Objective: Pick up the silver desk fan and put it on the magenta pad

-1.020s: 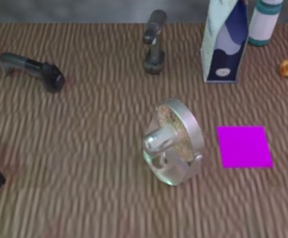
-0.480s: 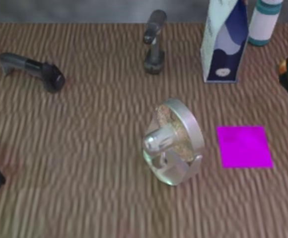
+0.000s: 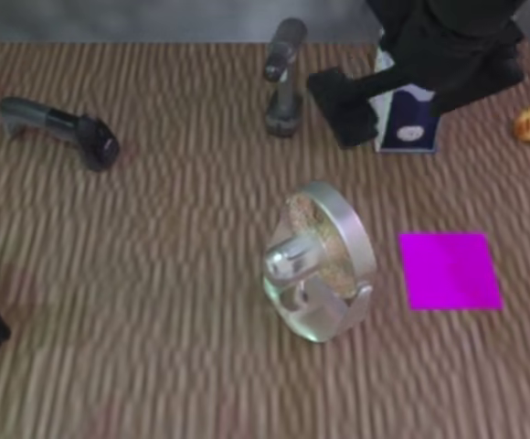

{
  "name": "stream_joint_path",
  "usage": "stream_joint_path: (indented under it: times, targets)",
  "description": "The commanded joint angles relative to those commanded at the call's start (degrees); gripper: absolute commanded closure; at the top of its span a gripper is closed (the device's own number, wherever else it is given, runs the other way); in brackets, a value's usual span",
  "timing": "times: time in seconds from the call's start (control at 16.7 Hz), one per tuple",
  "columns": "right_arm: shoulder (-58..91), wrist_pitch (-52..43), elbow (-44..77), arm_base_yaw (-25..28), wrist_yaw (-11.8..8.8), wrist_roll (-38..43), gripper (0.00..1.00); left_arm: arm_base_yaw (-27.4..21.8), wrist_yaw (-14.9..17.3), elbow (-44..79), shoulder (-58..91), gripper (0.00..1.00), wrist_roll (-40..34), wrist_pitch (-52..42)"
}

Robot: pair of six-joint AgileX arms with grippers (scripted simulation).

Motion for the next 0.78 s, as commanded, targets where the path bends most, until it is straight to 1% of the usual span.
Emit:
stream_joint_path:
  times: [0.18, 0.36, 0.48, 0.78]
  targets:
    - [11.25, -8.32, 10.68, 3.32, 0.02, 0.65, 0.0, 0.0, 0.0, 0.0, 0.0, 0.0, 0.0, 0.0]
    - [17.9, -13.6, 16.83, 5.33, 0.03, 1.09, 0.0, 0.0, 0.0, 0.0, 0.0, 0.0, 0.0, 0.0]
    - [19.51, -14.94, 18.35, 5.82, 0.03, 1.21, 0.0, 0.0, 0.0, 0.0, 0.0, 0.0, 0.0, 0.0]
    - [19.48, -14.82, 18.22, 5.53, 0.01, 1.18, 0.0, 0.0, 0.0, 0.0, 0.0, 0.0, 0.0, 0.0]
